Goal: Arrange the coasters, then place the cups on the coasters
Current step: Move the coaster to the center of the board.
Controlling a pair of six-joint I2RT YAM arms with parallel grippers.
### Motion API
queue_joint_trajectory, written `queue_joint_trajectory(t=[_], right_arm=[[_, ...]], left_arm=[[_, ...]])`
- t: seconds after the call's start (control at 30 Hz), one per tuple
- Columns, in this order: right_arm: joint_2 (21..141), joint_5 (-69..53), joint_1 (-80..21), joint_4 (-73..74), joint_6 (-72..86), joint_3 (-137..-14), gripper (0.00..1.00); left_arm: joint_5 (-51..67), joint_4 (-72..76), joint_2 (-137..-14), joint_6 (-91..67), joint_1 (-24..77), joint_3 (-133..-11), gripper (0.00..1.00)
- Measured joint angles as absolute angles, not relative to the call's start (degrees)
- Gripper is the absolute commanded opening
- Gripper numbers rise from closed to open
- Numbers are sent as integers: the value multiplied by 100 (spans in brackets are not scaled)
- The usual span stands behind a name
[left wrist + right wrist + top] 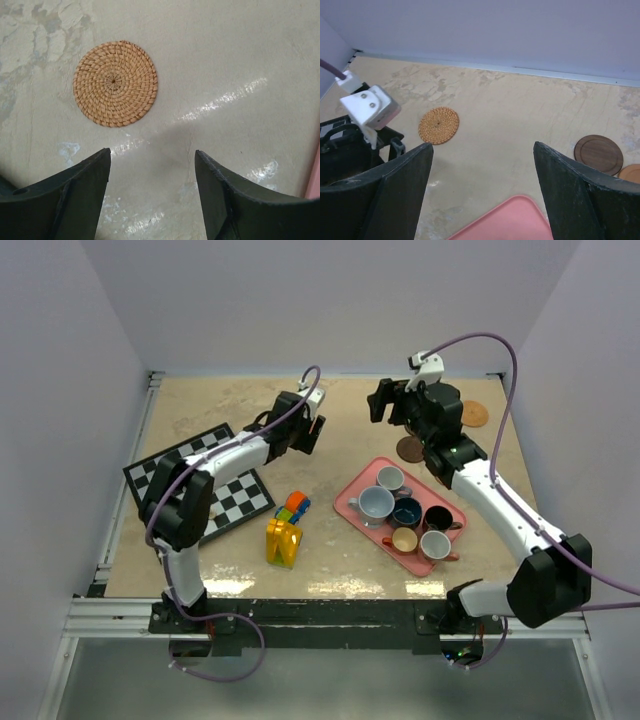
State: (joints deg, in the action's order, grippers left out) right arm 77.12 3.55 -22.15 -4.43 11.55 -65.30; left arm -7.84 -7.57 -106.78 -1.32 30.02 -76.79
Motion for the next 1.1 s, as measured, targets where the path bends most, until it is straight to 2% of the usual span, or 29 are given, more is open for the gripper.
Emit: queue_joint_trajectory(t=[0.37, 0.7, 1.1], right_arm=[[7625, 349, -2217, -484, 1151, -6353, 86], [7546, 305, -2217, -523, 1135, -6326, 86], [7546, 145, -2217, -567, 1138, -6324, 86]], left_arm=[[-845, -958, -11703, 176, 3002, -8359, 63], [-810, -790, -11834, 351, 2928, -8366, 63], [189, -405, -12252, 856, 2449, -8370, 64]])
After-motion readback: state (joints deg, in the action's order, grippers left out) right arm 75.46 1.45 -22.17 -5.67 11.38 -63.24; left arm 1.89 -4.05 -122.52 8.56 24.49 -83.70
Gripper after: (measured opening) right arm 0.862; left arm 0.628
